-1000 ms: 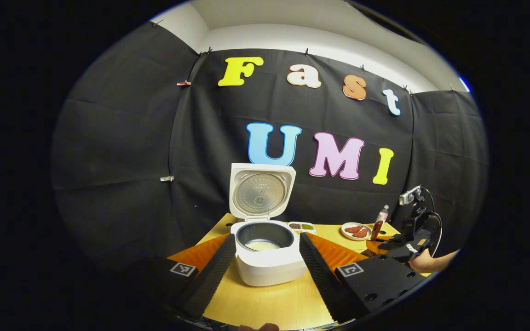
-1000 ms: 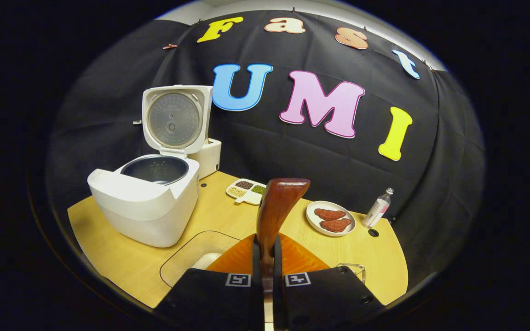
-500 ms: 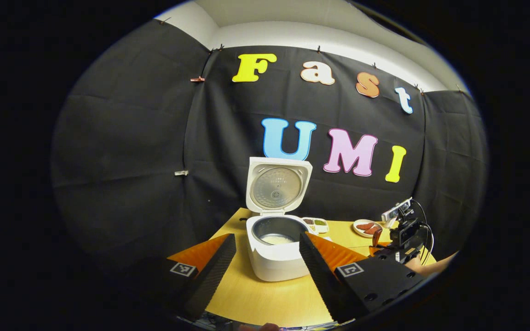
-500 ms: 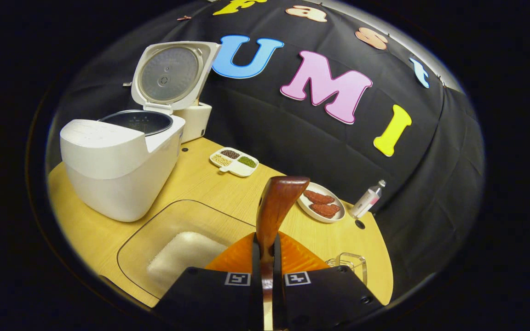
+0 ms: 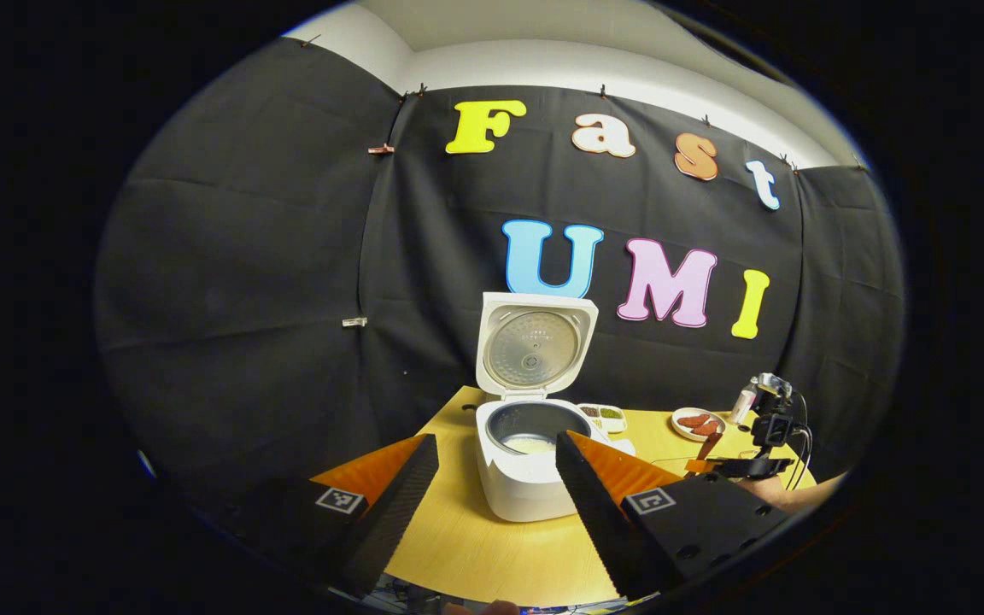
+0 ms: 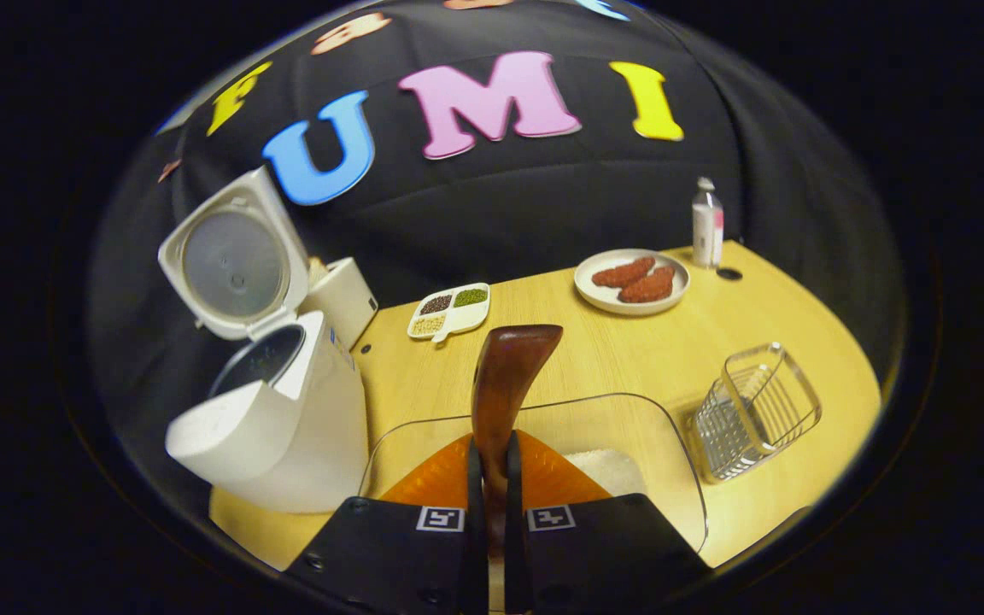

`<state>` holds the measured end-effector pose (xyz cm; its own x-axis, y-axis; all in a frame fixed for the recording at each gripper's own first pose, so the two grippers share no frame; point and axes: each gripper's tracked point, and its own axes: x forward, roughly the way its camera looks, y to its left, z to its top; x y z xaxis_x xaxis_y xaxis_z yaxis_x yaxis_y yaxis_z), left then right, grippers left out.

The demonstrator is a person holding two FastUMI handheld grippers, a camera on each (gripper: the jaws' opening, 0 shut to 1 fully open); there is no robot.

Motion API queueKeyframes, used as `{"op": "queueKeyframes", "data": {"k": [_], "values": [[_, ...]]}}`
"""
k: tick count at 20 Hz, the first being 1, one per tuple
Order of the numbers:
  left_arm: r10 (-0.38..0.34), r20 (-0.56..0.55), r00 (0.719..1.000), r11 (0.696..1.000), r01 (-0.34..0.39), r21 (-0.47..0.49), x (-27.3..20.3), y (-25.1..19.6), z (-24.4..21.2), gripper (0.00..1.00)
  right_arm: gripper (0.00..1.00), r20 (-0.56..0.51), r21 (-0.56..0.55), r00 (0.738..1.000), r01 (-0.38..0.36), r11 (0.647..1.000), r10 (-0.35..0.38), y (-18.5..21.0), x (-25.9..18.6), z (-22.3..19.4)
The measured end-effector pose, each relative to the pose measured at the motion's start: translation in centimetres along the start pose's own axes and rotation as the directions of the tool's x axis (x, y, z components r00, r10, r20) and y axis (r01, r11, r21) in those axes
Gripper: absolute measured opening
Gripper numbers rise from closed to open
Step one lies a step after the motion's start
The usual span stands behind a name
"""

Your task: Close the left gripper, press the button to open the rice cooker; take a wooden spoon from the chopstick holder with the right hand, scoop a spoonful of rice and pour it into the rice cooker, then put the wooden spoon back into the chopstick holder.

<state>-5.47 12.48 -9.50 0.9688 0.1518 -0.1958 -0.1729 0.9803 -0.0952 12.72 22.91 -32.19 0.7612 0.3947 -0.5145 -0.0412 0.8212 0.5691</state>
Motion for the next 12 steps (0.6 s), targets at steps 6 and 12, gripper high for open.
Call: {"op": "queueKeyframes", "data": {"k": [6, 12], "values": [[-0.005, 0.005, 1.0, 1.0, 0.005, -0.007, 0.2, -0.1, 0.0, 0.95, 0.12, 0.06, 0.308, 0.998, -0.04, 0.951, 0.023, -3.3, -1.8, 3.1], [-0.002, 0.031, 1.0, 1.0, 0.002, -0.008, 0.1, -0.1, 0.6, 0.95, 0.12, 0.117, 0.348, 0.991, -0.1, 0.932, 0.063, -2.4, -4.7, 6.6]]}}
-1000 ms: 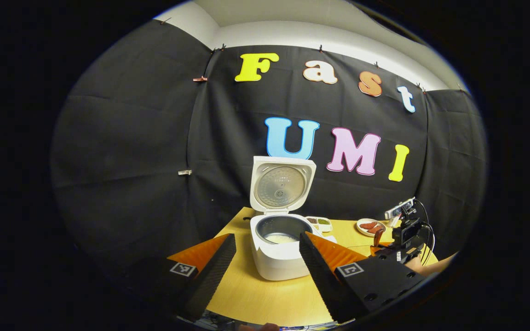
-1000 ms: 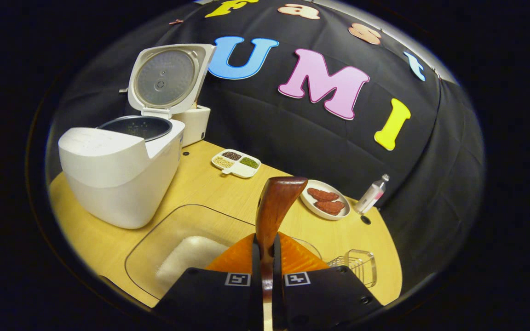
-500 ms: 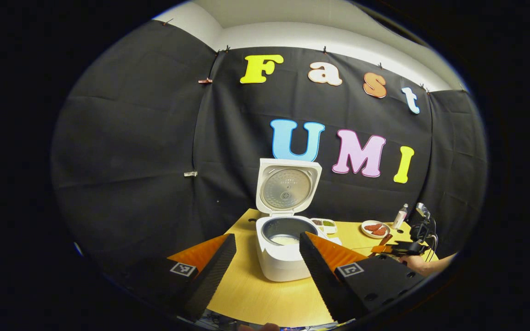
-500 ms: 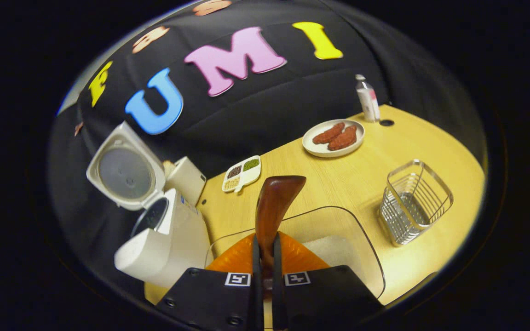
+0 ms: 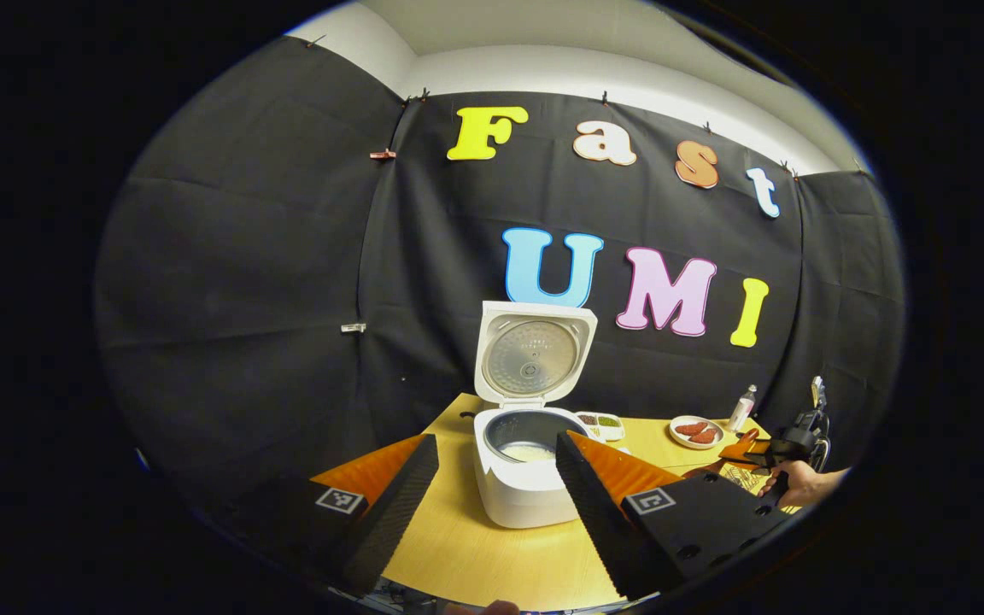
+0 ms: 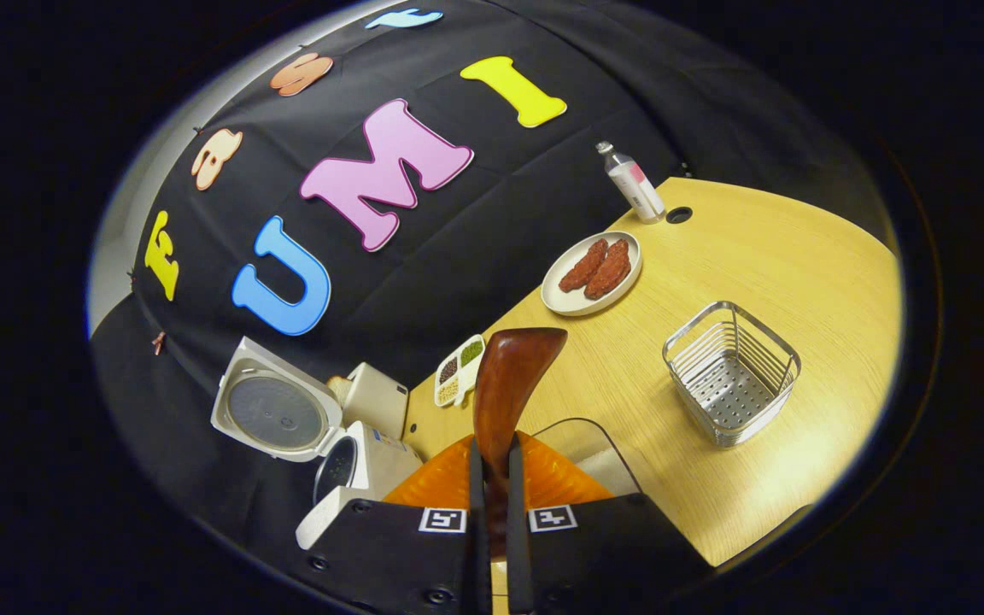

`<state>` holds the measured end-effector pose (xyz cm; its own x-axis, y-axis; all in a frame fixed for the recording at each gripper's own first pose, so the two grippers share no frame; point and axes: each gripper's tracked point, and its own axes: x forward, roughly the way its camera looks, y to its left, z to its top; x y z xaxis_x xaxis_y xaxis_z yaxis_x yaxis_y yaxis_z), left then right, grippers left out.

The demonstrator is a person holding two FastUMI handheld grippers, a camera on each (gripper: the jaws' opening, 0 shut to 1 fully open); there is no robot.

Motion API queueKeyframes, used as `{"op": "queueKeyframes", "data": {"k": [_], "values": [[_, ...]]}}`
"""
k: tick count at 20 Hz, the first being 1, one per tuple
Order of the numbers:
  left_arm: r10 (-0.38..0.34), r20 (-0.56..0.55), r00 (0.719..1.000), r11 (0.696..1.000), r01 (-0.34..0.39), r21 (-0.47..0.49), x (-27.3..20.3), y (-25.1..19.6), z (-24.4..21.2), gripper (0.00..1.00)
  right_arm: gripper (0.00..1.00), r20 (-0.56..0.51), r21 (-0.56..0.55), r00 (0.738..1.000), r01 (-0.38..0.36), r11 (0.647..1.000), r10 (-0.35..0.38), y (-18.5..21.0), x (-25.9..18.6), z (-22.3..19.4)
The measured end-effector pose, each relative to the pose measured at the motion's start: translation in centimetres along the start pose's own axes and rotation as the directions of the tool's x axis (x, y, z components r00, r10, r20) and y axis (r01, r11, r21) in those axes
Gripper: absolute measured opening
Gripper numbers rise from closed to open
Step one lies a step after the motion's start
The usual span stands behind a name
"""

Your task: Close the left gripper, press the button to open the rice cooker; take a wooden spoon from the chopstick holder with the right hand, scoop a spoonful of rice and pour it into the rice cooker, then put the wooden spoon back into the chopstick holder.

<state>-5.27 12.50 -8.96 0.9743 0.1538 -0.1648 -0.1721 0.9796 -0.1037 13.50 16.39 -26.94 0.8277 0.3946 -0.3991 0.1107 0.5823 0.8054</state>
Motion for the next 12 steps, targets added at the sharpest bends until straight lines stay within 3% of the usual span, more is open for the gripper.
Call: {"op": "queueKeyframes", "data": {"k": [4, 12], "values": [[-0.002, 0.002, 1.0, 1.0, 0.002, -0.008, -0.2, 0.1, -0.3, 0.95, 0.12, 0.03, 0.017, 0.999, -0.03, 0.999, 0.03, 3.4, -0.9, 2.4], [0.007, -0.008, 1.0, 0.999, -0.008, -0.05, -0.8, 1.3, -1.6, 0.95, 0.12, 0.026, 0.031, 0.99, -0.136, 0.99, 0.135, 15.5, -1.0, 4.5]]}}
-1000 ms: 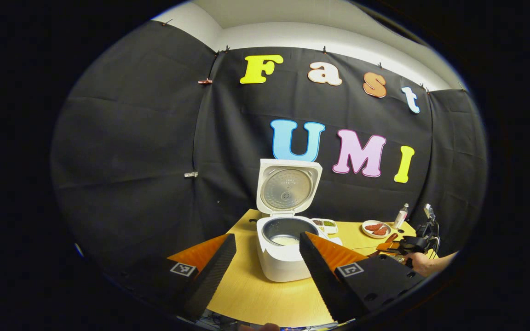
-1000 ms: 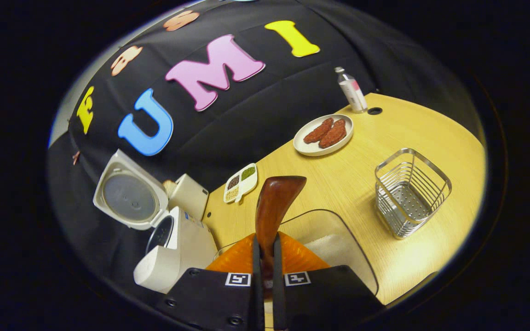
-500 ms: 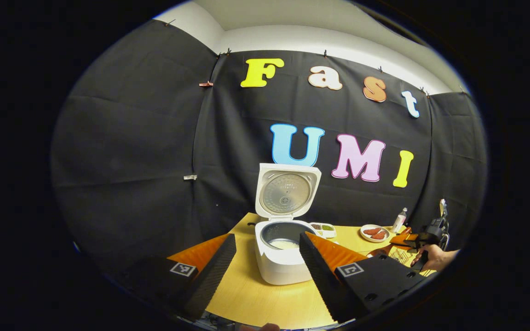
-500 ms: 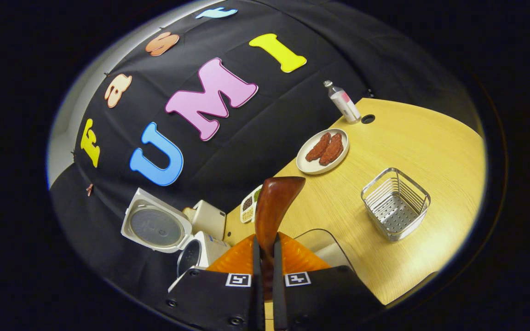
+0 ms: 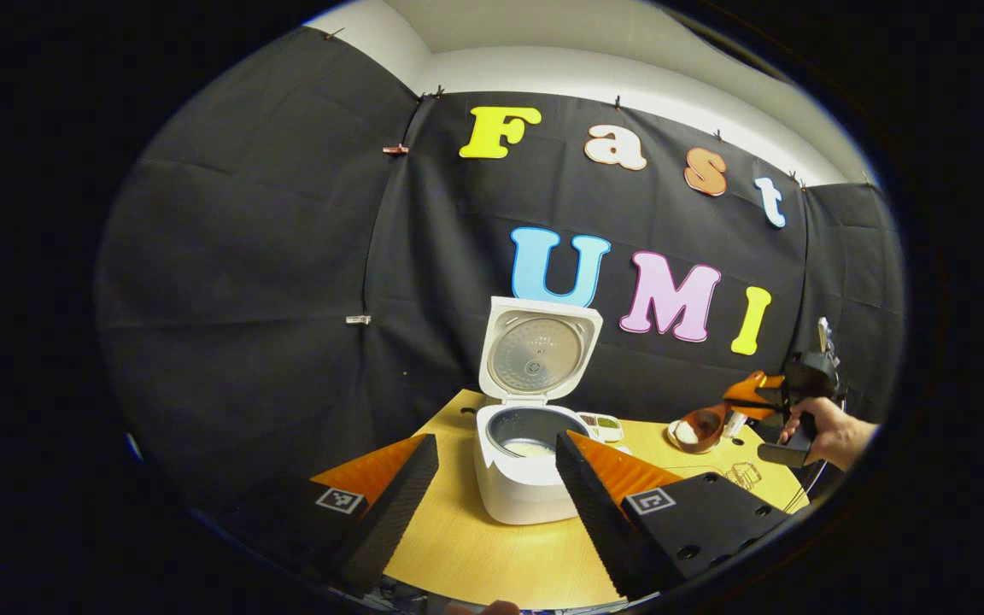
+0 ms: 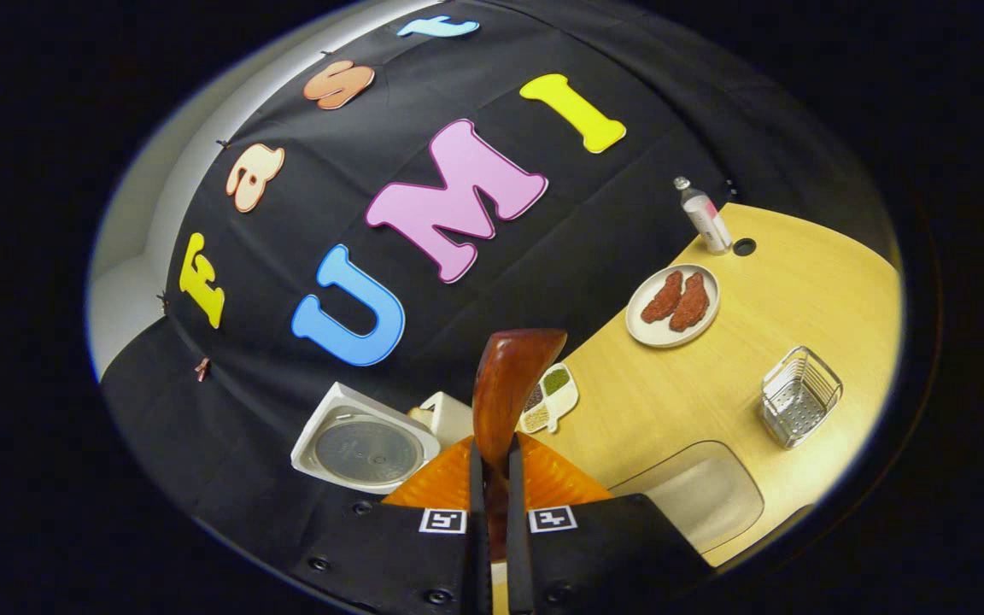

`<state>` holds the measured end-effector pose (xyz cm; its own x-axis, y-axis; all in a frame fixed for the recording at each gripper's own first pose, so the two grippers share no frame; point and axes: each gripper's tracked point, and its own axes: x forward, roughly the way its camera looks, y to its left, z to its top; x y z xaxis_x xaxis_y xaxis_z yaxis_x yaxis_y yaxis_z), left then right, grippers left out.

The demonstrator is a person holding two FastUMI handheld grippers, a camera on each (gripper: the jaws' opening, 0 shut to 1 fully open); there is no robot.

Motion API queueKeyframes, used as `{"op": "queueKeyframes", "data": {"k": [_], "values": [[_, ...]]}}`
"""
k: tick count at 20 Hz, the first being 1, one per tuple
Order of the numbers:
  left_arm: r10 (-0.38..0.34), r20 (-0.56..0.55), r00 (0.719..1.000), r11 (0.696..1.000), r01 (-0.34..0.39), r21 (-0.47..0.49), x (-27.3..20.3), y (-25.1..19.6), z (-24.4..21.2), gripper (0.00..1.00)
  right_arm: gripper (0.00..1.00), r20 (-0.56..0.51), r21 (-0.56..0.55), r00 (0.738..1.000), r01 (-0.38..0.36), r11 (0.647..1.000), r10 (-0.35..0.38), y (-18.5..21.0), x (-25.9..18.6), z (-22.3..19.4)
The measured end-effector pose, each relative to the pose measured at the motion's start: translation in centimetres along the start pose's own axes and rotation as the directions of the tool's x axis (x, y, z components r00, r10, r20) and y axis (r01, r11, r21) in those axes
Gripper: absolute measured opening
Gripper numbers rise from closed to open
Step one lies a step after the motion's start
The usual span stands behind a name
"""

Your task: Close the left gripper, press the button to open the rice cooker; take a wooden spoon from the chopstick holder with the right hand, scoop a spoonful of rice and pour it into the rice cooker, then put the wooden spoon back into the chopstick holder.

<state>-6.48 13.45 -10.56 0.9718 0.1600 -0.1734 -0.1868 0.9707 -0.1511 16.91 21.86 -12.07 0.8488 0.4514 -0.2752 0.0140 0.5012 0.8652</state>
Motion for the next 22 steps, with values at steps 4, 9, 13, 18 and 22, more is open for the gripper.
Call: {"op": "queueKeyframes", "data": {"k": [4, 9, 13, 18, 22], "values": [[0.009, -0.004, 1.0, 1.0, -0.009, -0.007, 0.2, 0.9, -0.3, 0.95, 0.12, -0.012, -0.003, 0.998, -0.063, 0.998, 0.063, 5.9, 2.6, -1.6], [0.035, -0.009, 0.999, 0.999, -0.035, 0.002, 0.8, 2.8, -0.7, 0.95, 0.12, -0.025, -0.081, 0.995, -0.095, 0.992, 0.093, 11.7, 6.4, -4.6], [0.062, -0.027, 0.998, 0.998, -0.062, -0.006, 1.2, 4.2, -1.5, 0.95, 0.12, -0.026, -0.191, 0.995, -0.103, 0.976, 0.1, 14.7, 9.2, -6.7], [0.078, -0.049, 0.996, 0.996, -0.08, -0.036, 1.8, 5.3, -2.4, 0.95, 0.12, -0.042, -0.359, 0.993, -0.115, 0.926, 0.107, 15.9, 11.1, -9.4], [0.087, -0.063, 0.994, 0.996, -0.089, -0.031, 2.4, 5.5, -3.0, 0.98, 0.12, -0.049, -0.484, 0.992, -0.124, 0.866, 0.115, 16.0, 12.4, -10.9]]}}
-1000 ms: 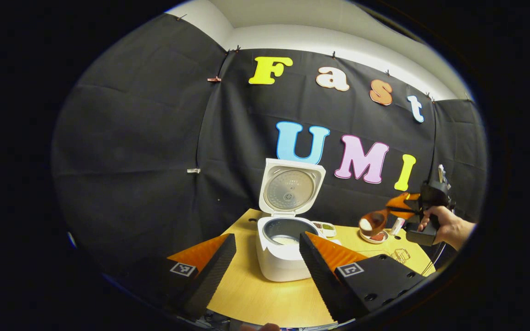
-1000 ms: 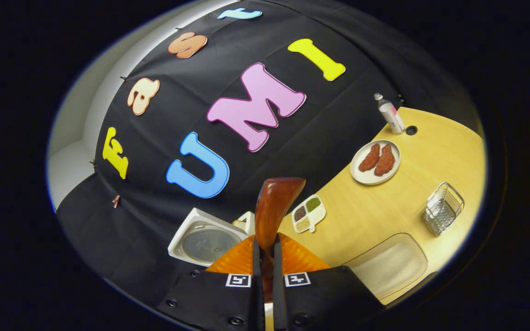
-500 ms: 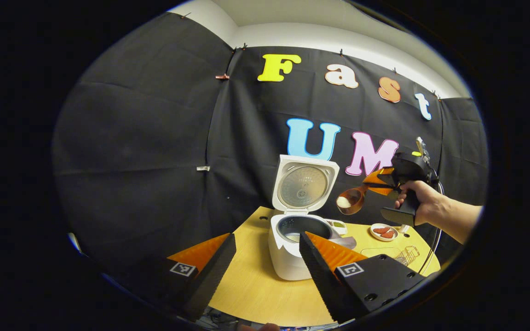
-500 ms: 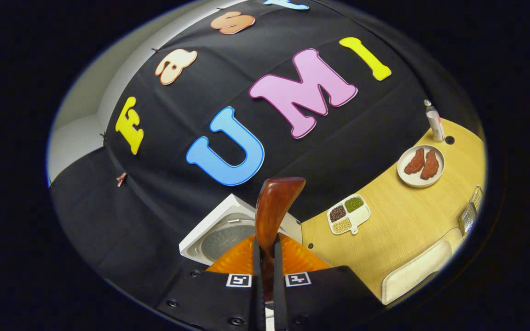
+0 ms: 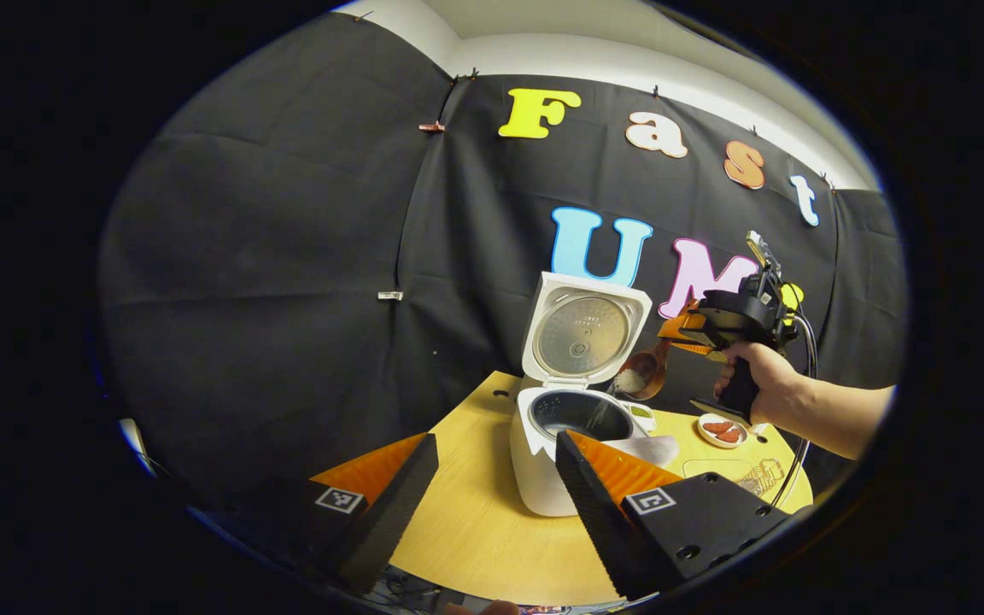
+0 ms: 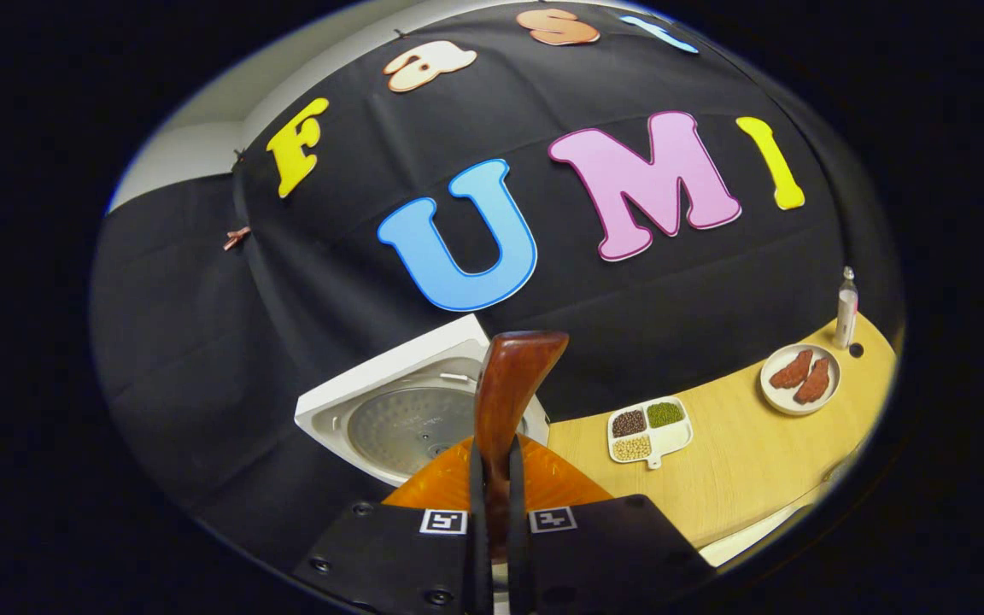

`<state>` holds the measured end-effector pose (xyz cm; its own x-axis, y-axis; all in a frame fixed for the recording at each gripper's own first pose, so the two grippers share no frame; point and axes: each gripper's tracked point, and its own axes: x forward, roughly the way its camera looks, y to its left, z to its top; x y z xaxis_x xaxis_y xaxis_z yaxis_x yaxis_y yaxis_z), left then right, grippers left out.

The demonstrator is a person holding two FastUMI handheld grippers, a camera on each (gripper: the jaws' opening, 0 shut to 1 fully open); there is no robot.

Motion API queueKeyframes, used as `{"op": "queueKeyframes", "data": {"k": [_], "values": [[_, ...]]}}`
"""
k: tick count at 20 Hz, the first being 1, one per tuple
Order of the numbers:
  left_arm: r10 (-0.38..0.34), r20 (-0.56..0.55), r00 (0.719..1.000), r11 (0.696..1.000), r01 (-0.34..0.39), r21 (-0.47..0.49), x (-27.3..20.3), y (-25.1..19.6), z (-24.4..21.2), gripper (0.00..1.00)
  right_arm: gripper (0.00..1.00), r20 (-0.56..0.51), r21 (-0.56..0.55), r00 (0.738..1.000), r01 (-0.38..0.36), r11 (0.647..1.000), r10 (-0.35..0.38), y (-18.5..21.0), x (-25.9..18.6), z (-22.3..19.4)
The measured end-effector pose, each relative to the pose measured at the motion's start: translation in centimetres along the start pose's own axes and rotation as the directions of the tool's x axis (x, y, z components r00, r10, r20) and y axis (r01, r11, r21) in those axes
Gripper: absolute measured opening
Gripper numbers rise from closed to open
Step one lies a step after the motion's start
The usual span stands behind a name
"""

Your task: Close the left gripper, press the button to open the rice cooker; take a wooden spoon from the chopstick holder with the right hand, scoop a spoonful of rice and pour it into the rice cooker, then put the wooden spoon back into the chopstick holder.

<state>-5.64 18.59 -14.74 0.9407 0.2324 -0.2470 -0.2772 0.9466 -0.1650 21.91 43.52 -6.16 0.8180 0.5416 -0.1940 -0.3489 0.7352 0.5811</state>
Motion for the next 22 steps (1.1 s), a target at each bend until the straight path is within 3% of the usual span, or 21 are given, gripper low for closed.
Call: {"op": "queueKeyframes", "data": {"k": [3, 7, 10, 12, 14, 17, 22], "values": [[-0.004, -0.001, 1.0, 1.0, 0.004, 0.001, 0.1, 0.0, -0.1, 0.95, 0.12, -0.002, -0.119, 1.0, -0.014, 0.993, 0.014, 0.5, 0.7, -0.7], [0.005, -0.013, 1.0, 1.0, -0.004, 0.021, 0.5, 0.3, -0.8, 0.95, 0.11, 0.011, -0.252, 0.996, -0.081, 0.964, 0.087, 3.0, 1.2, -1.1], [0.009, -0.01, 1.0, 0.999, -0.008, 0.033, 0.2, 0.6, -0.7, 0.95, 0.11, 0.003, -0.351, 0.99, -0.131, 0.927, 0.141, 5.2, 1.2, -1.8], [0.01, -0.01, 1.0, 0.999, -0.009, 0.04, 0.1, 0.7, -0.9, 0.96, 0.11, 0.003, -0.442, 0.985, -0.153, 0.884, 0.172, 6.8, 1.2, -2.4], [0.016, -0.012, 1.0, 0.999, -0.015, 0.05, 0.0, 0.9, -1.1, 0.96, 0.11, -0.006, -0.56, 0.98, -0.169, 0.811, 0.2, 8.2, 1.1, -3.2], [0.022, -0.01, 1.0, 0.998, -0.022, 0.05, 0.0, 1.0, -0.8, 0.96, 0.12, -0.023, -0.738, 0.965, -0.192, 0.646, 0.261, 10.3, 1.1, -5.0], [0.04, -0.013, 0.999, 0.997, -0.039, 0.062, -0.3, 2.1, -1.5, 0.95, 0.12, -0.087, -0.886, 0.936, -0.229, 0.402, 0.34, 13.1, 0.1, -8.8]]}}
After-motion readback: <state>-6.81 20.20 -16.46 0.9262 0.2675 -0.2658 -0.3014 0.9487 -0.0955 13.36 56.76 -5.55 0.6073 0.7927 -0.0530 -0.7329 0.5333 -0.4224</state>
